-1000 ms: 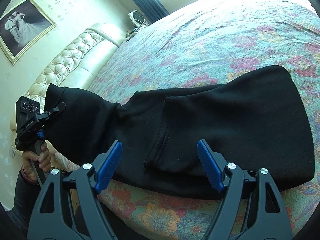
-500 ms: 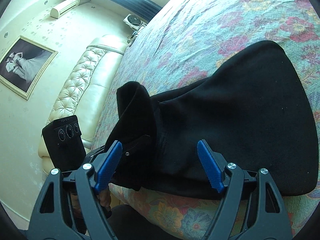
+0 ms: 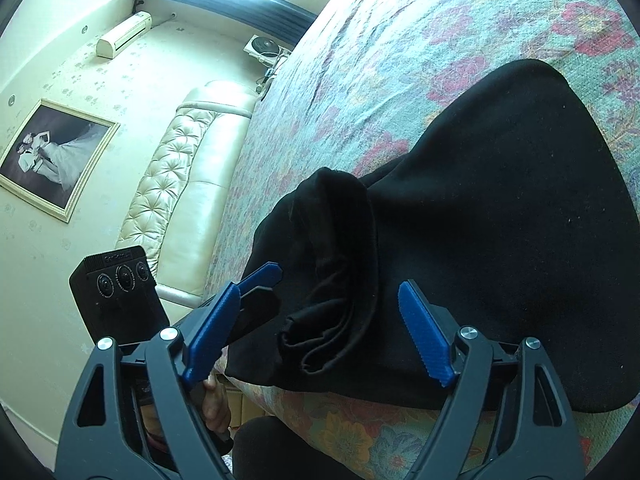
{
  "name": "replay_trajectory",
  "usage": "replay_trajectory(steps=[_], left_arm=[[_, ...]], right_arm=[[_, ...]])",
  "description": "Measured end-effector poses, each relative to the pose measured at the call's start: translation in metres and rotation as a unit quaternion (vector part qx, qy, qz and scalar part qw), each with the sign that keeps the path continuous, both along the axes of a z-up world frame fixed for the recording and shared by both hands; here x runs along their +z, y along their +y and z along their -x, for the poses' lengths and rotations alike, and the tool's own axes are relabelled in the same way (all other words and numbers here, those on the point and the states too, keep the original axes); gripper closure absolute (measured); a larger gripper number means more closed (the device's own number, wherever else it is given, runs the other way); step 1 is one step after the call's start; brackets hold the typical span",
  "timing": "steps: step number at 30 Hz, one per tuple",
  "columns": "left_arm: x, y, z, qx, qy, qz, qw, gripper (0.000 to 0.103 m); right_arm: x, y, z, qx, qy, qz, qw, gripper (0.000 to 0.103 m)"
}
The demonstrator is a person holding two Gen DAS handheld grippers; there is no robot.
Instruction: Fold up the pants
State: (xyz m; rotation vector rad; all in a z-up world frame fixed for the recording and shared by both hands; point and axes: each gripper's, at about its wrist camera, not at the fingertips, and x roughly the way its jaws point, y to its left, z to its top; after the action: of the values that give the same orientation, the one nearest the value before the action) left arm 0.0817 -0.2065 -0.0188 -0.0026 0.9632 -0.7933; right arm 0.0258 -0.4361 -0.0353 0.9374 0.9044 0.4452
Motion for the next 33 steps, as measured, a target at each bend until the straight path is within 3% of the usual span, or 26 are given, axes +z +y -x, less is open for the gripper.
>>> replay_trajectory(steps=[8, 16, 20, 25, 27, 31, 33], left_arm=[[0.008, 0.078, 0.005, 0.094, -0.015, 0.003, 0.9954, 0.028], [-0.019, 0.168, -0.001, 0.206, 0.007, -0.005, 0.9786, 0.028], [-0.035, 0.188, -0.002, 0.223, 0.030, 0.018, 0.9742, 0.025], [-0.036, 0.189, -0.001, 0.220, 0.028, 0.026, 0.9747, 0.023], [-0.036, 0.190, -0.001, 0.221, 0.029, 0.027, 0.9744, 0.023], [-0.035, 0.190, -0.001, 0.223, 0.028, 0.025, 0.9740, 0.023], [-0.033, 0.191, -0.001, 0.227, 0.026, 0.023, 0.9732, 0.023]], right_arm=[[-0.003, 0.009, -0.008, 0.010, 0.019, 0.005, 1.000, 0.021], [-0.012, 0.033, -0.028, 0.039, 0.053, 0.018, 0.998, 0.020], [-0.015, 0.048, -0.038, 0.048, 0.064, 0.011, 0.997, 0.019], [-0.017, 0.061, -0.048, 0.062, 0.073, 0.016, 0.995, 0.020], [-0.017, 0.065, -0.050, 0.065, 0.078, 0.026, 0.995, 0.025], [-0.024, 0.067, -0.053, 0.073, 0.100, 0.053, 0.991, 0.070], [-0.028, 0.064, -0.054, 0.077, 0.103, 0.051, 0.990, 0.081]])
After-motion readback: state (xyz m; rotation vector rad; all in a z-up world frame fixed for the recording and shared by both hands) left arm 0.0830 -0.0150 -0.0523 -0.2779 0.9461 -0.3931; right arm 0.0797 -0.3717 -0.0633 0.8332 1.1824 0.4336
